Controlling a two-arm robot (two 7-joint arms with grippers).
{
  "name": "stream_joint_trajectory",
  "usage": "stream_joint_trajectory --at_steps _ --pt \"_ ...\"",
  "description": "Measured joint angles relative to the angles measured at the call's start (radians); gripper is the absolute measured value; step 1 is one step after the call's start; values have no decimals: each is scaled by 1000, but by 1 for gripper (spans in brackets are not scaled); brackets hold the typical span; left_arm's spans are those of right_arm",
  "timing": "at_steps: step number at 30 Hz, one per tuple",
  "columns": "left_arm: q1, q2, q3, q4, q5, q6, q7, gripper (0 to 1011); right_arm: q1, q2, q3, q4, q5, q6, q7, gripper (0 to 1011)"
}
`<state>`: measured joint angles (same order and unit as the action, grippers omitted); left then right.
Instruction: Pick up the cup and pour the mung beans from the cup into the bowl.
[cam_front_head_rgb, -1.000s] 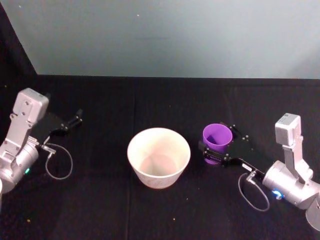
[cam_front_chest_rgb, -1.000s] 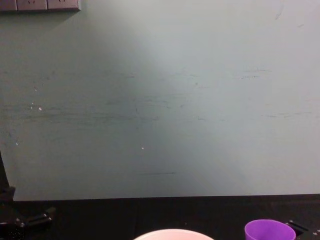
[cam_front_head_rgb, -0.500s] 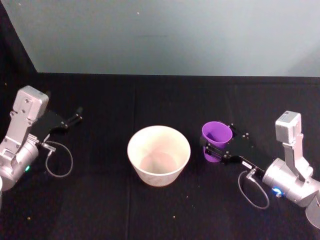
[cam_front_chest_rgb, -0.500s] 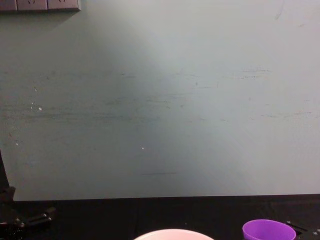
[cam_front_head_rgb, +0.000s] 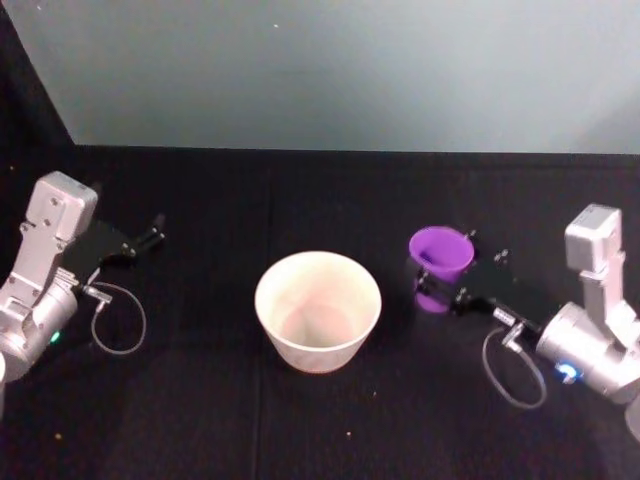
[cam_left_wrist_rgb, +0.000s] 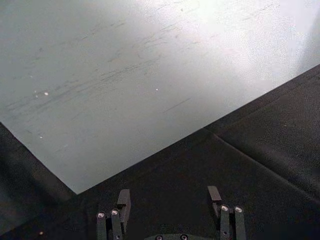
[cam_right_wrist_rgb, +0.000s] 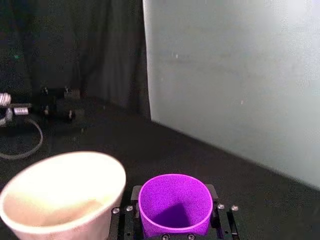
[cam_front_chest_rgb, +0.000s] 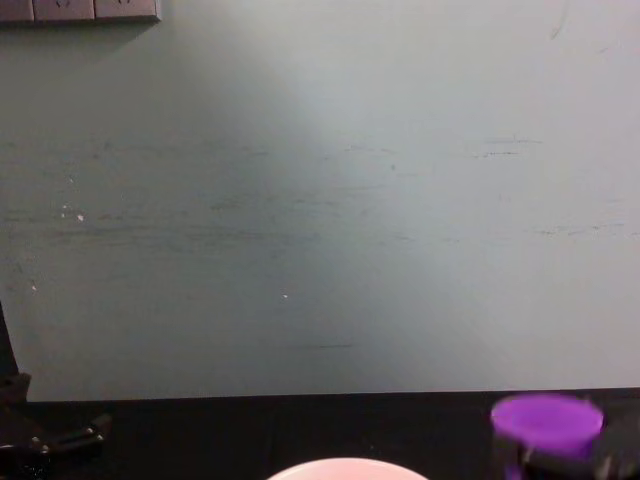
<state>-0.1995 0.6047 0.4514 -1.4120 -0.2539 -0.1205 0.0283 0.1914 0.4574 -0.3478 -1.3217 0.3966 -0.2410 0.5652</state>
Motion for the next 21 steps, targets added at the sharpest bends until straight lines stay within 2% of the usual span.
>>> stream_joint_trajectory --at_steps 3,11,15,21 --pt "0 0 0 0 0 0 0 1000 -34 35 34 -129 4 64 -37 755" --pt "0 0 0 0 0 0 0 1000 -65 87 110 -320 61 183 -80 755" --pt "0 0 0 0 0 0 0 1000 -63 109 137 -380 88 230 -94 755" --pt "0 0 0 0 0 0 0 1000 -57 125 147 -422 95 256 -110 755"
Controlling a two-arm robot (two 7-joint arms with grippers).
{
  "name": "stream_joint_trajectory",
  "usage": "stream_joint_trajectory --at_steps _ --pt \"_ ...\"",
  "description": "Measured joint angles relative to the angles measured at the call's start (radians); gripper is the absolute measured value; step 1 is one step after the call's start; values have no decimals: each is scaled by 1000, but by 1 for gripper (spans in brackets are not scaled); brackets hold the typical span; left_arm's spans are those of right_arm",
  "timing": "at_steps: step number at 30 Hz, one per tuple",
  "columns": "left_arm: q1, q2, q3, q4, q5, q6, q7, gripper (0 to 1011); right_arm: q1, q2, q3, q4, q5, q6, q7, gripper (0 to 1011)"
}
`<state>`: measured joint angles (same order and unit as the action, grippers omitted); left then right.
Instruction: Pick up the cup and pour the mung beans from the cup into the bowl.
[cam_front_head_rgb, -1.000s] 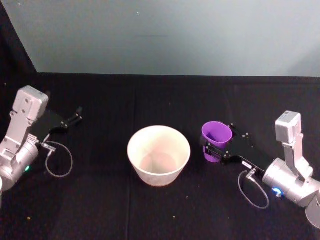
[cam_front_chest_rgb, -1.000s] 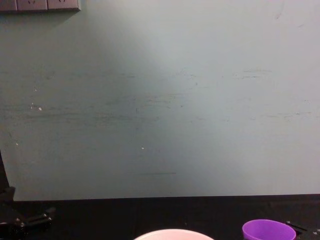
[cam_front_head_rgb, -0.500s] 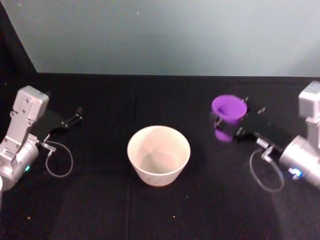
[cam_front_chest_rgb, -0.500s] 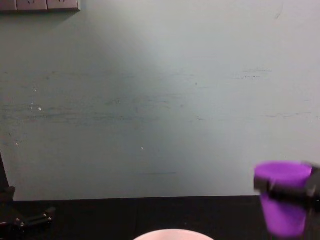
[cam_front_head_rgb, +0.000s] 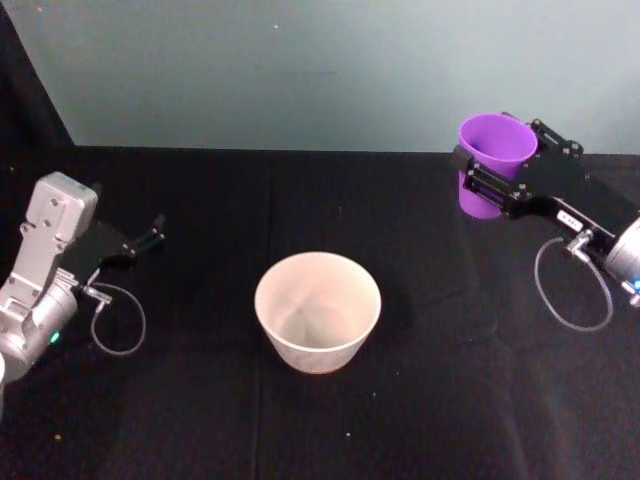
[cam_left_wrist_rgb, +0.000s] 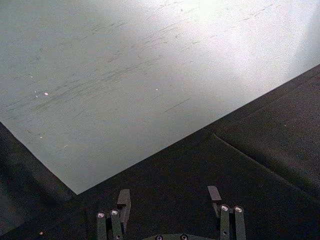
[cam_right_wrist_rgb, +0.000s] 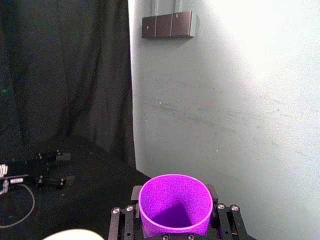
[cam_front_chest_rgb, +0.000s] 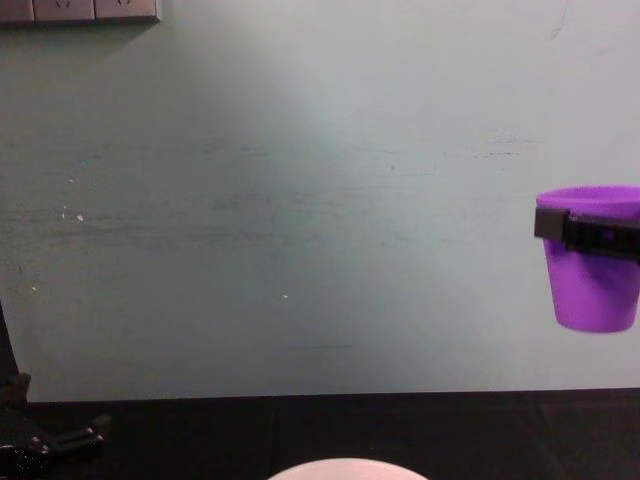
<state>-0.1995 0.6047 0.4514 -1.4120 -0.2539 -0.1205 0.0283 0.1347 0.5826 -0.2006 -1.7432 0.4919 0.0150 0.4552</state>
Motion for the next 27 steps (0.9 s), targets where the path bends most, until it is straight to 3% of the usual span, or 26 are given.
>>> stream_joint_trajectory --at_steps 27 --pt "0 0 0 0 0 0 0 1000 3 3 3 -25 12 -11 -13 755"
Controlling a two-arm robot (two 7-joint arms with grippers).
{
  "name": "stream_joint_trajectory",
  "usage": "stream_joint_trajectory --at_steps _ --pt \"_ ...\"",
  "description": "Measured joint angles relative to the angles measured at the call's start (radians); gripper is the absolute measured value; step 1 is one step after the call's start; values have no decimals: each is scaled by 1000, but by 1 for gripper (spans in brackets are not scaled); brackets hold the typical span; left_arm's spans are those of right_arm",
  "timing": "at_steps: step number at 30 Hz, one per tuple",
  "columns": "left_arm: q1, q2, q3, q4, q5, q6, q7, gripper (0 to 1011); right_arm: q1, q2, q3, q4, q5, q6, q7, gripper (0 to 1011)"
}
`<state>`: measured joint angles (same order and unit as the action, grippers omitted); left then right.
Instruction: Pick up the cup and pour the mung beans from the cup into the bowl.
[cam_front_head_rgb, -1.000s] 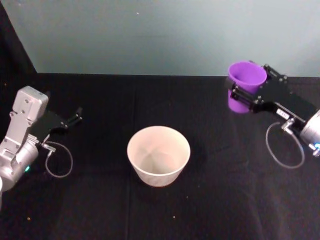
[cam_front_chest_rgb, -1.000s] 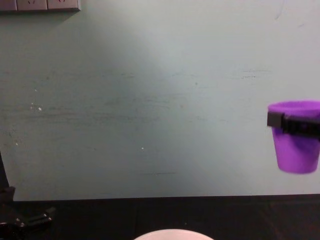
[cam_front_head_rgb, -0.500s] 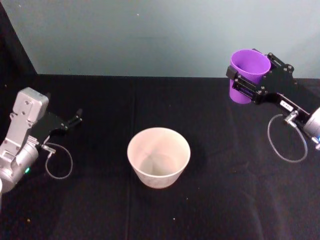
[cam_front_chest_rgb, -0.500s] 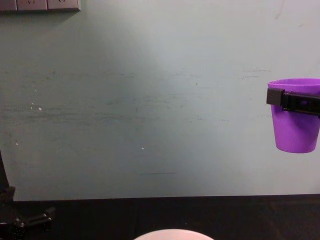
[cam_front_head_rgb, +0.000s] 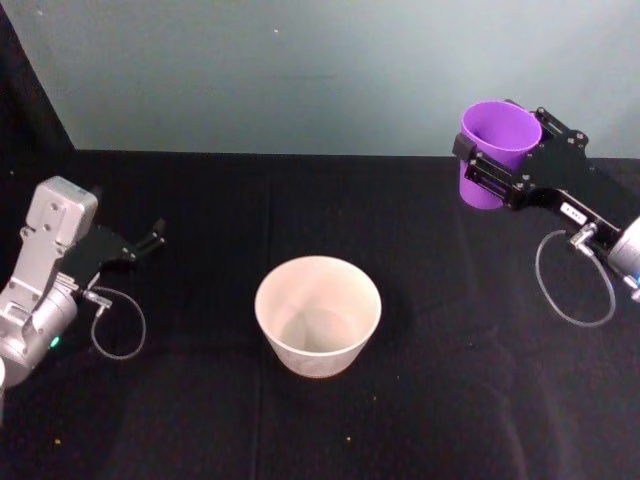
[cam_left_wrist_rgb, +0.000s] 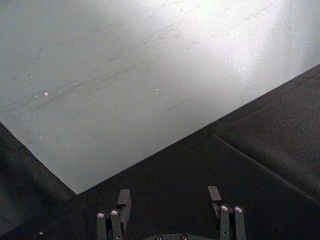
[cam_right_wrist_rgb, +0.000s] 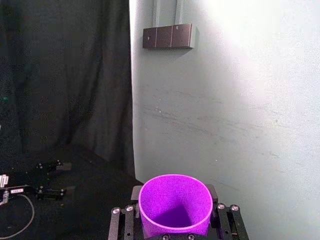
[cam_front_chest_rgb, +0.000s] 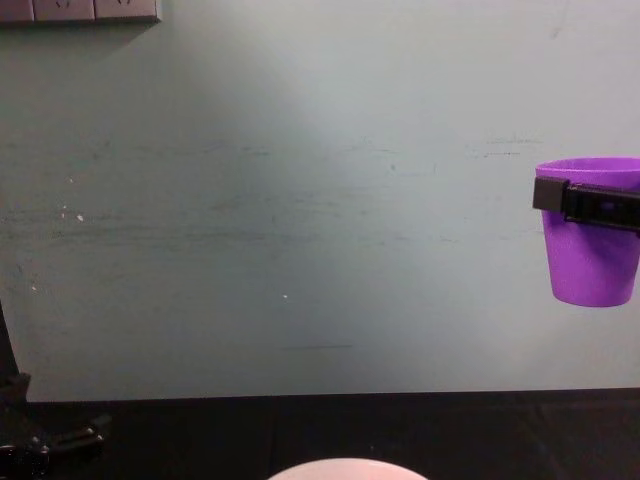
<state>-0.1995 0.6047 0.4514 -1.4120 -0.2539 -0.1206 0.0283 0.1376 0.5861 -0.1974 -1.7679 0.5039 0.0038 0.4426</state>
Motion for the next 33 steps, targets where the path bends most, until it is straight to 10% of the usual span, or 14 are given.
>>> stream_joint_trajectory --at_steps 33 --pt "0 0 0 0 0 0 0 1000 0 0 0 -1 0 4 0 755"
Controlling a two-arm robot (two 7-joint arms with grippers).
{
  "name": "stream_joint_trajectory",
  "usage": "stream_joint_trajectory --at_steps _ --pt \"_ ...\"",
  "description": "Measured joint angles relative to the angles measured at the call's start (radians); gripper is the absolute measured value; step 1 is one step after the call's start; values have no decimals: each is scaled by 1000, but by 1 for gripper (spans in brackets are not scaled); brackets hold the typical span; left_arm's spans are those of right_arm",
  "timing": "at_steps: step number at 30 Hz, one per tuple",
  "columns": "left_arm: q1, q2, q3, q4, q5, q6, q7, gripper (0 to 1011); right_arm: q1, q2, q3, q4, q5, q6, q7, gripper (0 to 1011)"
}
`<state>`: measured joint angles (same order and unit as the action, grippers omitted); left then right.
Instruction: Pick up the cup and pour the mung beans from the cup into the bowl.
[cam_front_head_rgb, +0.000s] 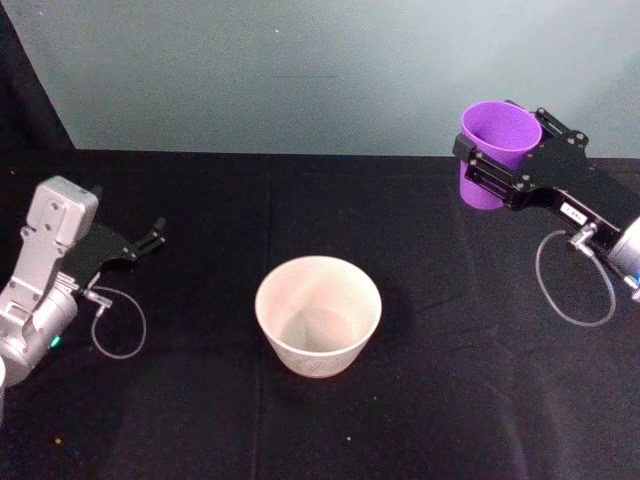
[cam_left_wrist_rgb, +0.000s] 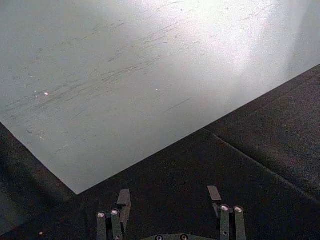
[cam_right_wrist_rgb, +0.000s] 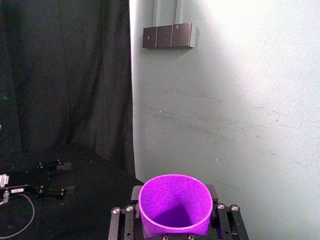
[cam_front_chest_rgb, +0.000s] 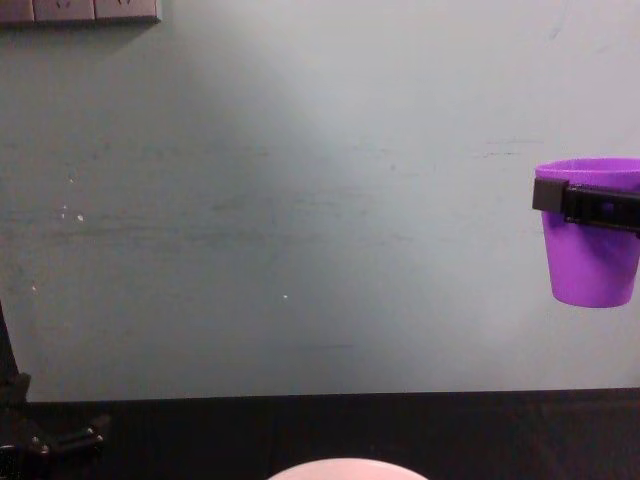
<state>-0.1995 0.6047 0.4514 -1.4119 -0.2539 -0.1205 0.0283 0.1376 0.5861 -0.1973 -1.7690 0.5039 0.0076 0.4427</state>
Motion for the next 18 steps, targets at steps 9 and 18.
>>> stream_joint_trajectory --at_steps 9,18 --pt "0 0 0 0 0 0 0 1000 0 0 0 0 0 0 0 755" --pt "0 0 0 0 0 0 0 1000 0 0 0 0 0 0 0 755"
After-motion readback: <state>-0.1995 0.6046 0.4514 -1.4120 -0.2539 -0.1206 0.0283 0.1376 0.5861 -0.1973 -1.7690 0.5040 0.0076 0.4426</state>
